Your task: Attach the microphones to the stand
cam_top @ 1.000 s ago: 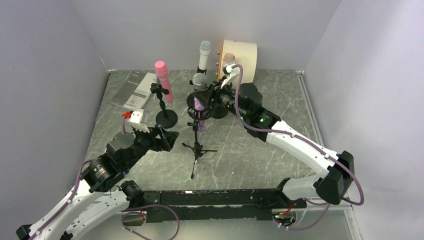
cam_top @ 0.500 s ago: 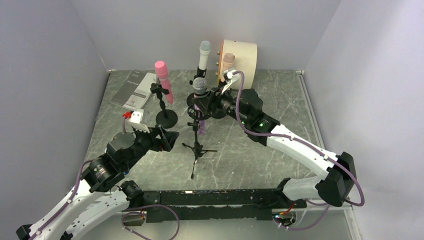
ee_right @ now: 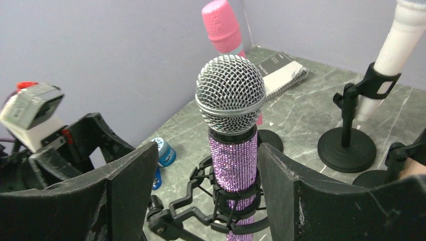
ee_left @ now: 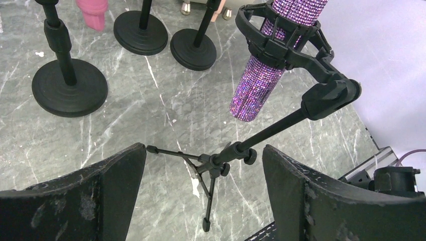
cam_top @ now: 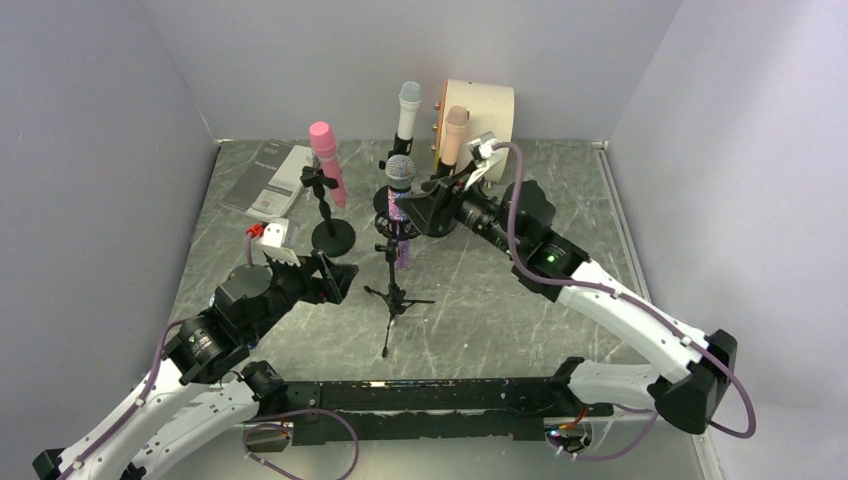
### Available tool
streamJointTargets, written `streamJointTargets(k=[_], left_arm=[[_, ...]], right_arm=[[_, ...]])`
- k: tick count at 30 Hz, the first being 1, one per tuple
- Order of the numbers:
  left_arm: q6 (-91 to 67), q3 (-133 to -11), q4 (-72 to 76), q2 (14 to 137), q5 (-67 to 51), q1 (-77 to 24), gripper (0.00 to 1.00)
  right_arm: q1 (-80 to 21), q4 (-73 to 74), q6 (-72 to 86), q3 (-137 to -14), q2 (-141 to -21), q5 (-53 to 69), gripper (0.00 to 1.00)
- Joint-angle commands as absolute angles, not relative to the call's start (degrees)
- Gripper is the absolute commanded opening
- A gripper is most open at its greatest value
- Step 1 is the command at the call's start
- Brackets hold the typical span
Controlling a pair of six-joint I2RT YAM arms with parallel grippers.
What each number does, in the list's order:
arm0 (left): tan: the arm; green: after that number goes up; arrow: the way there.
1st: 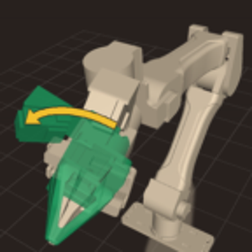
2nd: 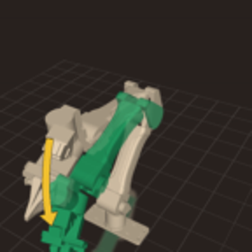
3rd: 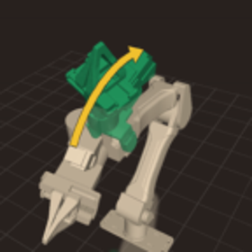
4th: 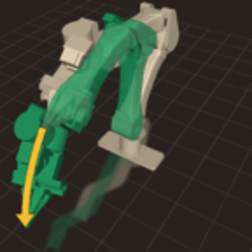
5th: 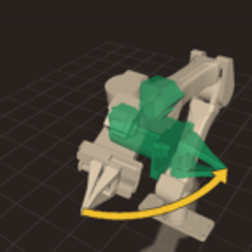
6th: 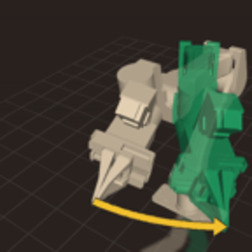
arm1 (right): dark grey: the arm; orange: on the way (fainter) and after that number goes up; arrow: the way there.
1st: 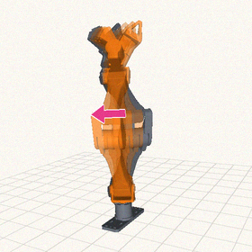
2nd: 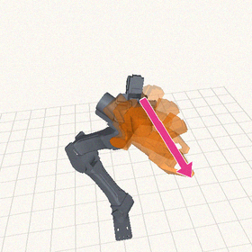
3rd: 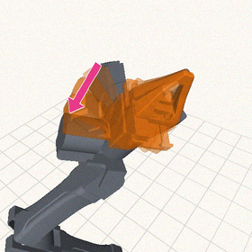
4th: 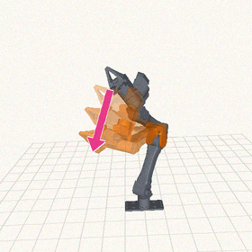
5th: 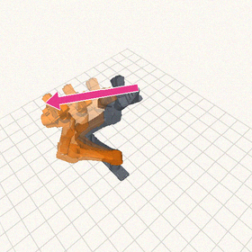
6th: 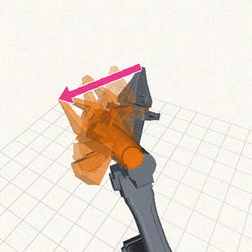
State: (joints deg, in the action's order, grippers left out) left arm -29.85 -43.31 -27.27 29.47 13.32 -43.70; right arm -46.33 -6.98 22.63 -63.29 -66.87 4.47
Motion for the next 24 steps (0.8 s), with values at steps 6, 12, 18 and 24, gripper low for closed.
streamJointTargets(k=[6,12,18,24], left_arm=[[-32.0,-42.3,-28.0,30.4,12.9,-43.8,0.88],[-33.9,-41.1,-28.2,30.8,14.9,-43.8,0.87],[-35.2,-41.0,-28.1,31.1,17.4,-43.8,0.88],[-35.7,-42.2,-29.8,31.2,19.2,-43.8,0.88]], right_arm=[[-46.4,-4.8,15.2,-55.0,-55.1,4.0,0.75],[-46.5,-4.1,10.1,-41.4,-50.0,5.7,0.75],[-48.4,-22.2,8.0,-28.6,-53.9,11.5,0.72],[-54.8,-34.9,4.5,-28.6,-67.5,4.5,0.71]])
